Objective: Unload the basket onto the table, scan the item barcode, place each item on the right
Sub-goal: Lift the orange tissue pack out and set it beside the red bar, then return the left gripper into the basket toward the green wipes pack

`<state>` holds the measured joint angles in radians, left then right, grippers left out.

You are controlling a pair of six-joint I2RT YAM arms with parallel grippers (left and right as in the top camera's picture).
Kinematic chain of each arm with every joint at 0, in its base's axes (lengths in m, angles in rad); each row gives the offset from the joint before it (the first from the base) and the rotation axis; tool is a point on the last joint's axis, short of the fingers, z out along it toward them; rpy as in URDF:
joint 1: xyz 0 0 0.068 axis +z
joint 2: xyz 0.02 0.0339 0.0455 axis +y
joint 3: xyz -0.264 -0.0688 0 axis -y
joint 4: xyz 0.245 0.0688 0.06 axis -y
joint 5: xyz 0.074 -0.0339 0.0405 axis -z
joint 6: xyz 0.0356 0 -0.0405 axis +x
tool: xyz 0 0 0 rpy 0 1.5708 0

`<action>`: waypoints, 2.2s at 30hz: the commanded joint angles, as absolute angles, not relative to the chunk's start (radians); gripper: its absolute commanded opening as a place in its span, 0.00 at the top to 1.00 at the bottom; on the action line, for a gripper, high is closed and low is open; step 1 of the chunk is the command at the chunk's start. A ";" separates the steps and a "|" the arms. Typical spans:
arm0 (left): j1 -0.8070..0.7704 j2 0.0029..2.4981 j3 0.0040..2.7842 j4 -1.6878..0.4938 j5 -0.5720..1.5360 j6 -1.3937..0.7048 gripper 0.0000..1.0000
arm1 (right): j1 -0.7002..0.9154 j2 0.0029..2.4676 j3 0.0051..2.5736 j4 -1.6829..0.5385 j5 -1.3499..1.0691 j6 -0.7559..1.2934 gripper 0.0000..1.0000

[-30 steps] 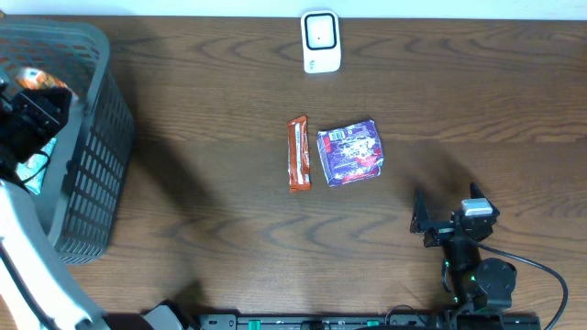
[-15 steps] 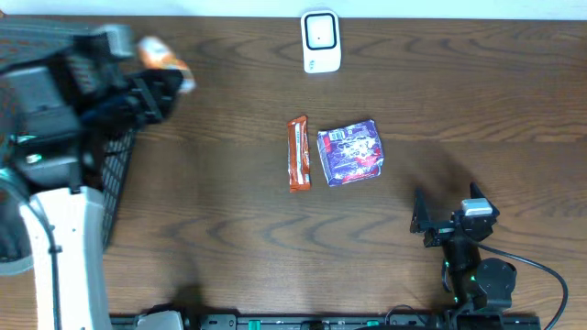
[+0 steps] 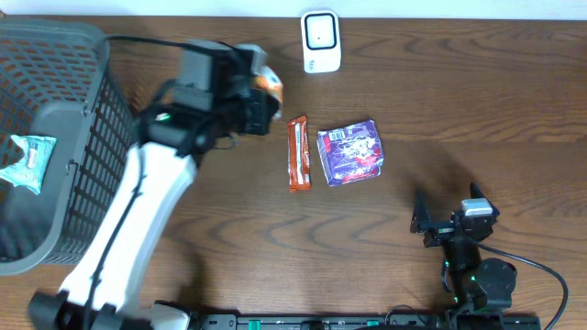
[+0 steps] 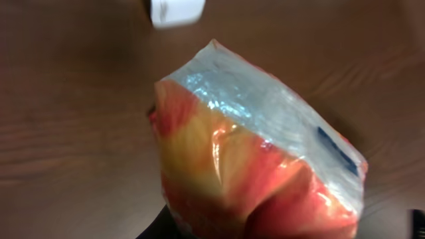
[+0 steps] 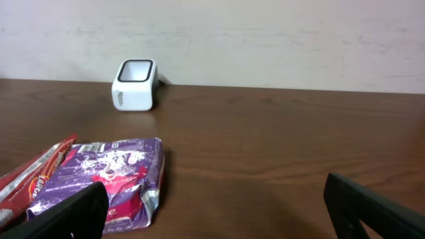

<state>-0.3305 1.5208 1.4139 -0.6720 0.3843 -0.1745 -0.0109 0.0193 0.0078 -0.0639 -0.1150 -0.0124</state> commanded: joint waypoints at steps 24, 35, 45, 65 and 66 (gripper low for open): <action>-0.482 1.855 1.428 -0.622 0.327 -0.151 0.09 | -0.023 0.018 0.006 -0.067 -0.110 -0.024 0.01; -0.369 1.531 1.434 -0.677 0.327 -0.151 0.00 | -0.023 0.018 0.006 -0.067 -0.110 -0.024 0.01; -0.219 1.213 1.434 -0.914 0.181 -0.150 0.02 | -0.023 0.018 0.006 -0.067 -0.110 -0.024 0.01; -0.097 1.151 1.433 -1.111 0.073 -0.198 0.02 | -0.023 0.018 0.006 -0.067 -0.110 -0.024 0.01; -0.087 1.151 1.433 -1.115 0.068 -0.206 0.02 | -0.023 0.018 0.006 -0.067 -0.110 -0.024 0.01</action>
<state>-0.1123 1.1484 1.4174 -1.1038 0.0917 -0.1852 -0.0109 0.0193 0.0078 -0.0639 -0.1150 -0.0124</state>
